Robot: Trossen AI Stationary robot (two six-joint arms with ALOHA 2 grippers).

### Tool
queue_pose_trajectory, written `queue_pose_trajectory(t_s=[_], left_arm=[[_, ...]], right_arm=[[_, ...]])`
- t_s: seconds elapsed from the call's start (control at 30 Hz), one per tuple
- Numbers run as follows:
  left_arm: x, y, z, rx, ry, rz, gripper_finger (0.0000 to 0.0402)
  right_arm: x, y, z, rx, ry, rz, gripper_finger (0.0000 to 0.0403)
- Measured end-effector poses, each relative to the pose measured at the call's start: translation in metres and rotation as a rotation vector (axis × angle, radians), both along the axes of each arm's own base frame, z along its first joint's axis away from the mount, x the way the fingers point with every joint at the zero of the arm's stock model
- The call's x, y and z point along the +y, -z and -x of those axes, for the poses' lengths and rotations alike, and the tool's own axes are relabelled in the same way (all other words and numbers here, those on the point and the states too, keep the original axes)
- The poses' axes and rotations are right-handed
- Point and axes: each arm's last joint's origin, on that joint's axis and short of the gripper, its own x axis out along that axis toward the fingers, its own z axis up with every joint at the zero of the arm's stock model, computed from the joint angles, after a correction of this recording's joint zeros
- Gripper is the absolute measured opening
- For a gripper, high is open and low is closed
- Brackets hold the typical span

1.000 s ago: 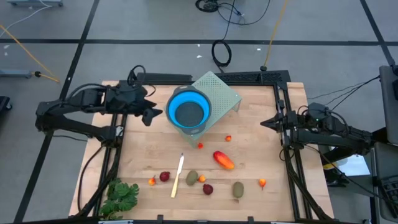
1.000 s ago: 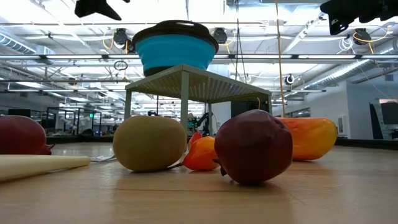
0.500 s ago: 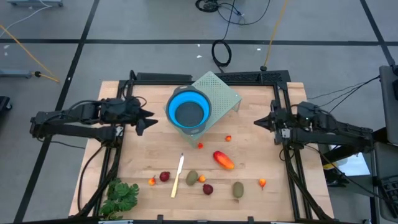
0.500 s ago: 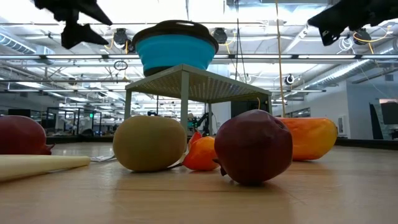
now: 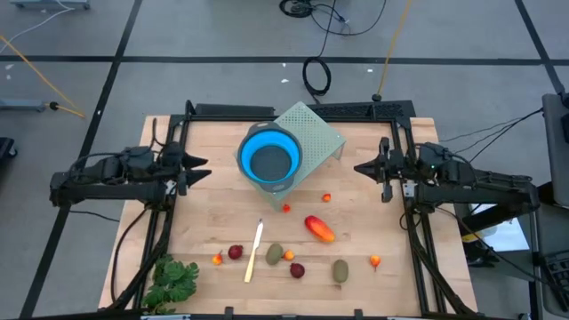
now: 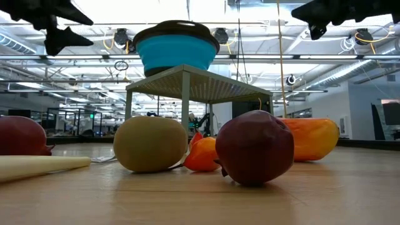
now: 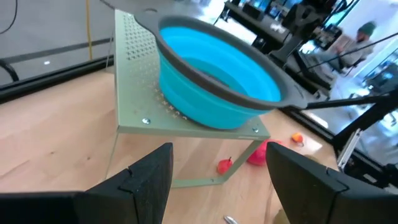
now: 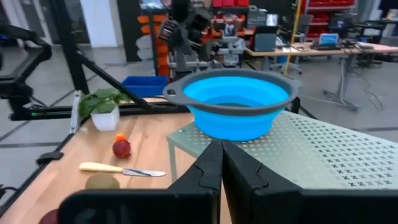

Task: Pick & Place Fruit
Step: Put the mango into the blue strainer bowl

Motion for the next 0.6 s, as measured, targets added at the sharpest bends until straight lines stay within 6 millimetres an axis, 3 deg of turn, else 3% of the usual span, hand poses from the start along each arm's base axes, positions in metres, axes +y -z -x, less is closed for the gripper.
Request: queue_pose_trajectory(t_s=[0.3,0.6], left_arm=[[-0.002,0.013,0.018,-0.076,0.01,-0.044,0.0255],[-0.003,0.025,0.013,-0.16,0.08,-0.088,0.0255]], right_arm=[[0.012,-0.019,-0.022,0.04,-0.004,0.026,0.0],[0.032,-0.043,-0.042,0.134,0.007,0.089,0.0]])
